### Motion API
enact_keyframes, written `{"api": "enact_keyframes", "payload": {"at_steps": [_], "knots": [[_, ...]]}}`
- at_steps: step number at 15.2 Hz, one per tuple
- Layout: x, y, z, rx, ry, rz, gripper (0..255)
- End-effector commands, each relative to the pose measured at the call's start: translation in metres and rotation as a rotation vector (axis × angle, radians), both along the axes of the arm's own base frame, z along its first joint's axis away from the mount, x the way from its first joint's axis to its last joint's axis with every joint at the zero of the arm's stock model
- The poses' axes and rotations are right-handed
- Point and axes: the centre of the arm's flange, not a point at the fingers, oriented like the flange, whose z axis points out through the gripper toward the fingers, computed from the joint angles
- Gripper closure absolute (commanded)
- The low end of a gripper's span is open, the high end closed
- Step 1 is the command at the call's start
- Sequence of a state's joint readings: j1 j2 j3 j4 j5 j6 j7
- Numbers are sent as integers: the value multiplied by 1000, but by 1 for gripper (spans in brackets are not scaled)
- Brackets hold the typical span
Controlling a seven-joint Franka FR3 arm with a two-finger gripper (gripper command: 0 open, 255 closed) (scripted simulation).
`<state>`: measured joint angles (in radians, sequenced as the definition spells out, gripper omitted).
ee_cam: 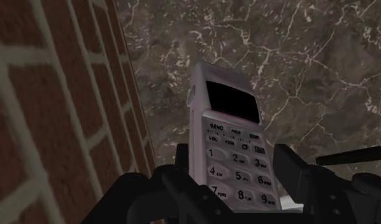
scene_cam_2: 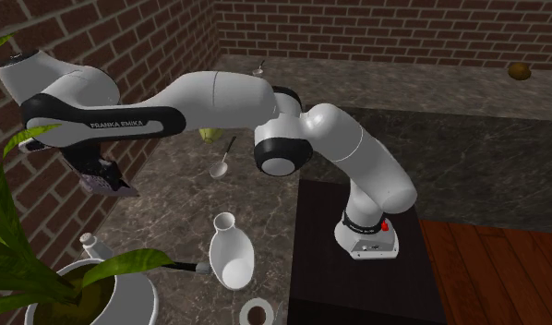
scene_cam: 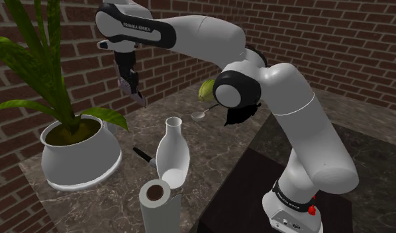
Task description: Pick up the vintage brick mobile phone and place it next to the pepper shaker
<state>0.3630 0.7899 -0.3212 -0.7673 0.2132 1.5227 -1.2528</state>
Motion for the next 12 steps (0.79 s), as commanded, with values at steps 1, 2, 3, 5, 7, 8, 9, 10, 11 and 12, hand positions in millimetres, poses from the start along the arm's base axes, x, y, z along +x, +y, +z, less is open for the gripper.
{"api": "enact_keyframes", "payload": {"at_steps": [1, 2, 3, 5, 7, 8, 9, 10, 11, 12], "knots": [[0, 0, -11, 0, -1, 0, 255], [0, 0, -16, 0, -1, 0, 255], [0, 0, -22, 0, -1, 0, 255], [0, 0, -32, 0, -1, 0, 255], [0, 0, -43, 0, -1, 0, 255], [0, 0, -48, 0, -1, 0, 255], [0, 0, -53, 0, -1, 0, 255], [0, 0, -59, 0, -1, 0, 255], [0, 0, -64, 0, -1, 0, 255], [0, 0, -69, 0, -1, 0, 255]]}}
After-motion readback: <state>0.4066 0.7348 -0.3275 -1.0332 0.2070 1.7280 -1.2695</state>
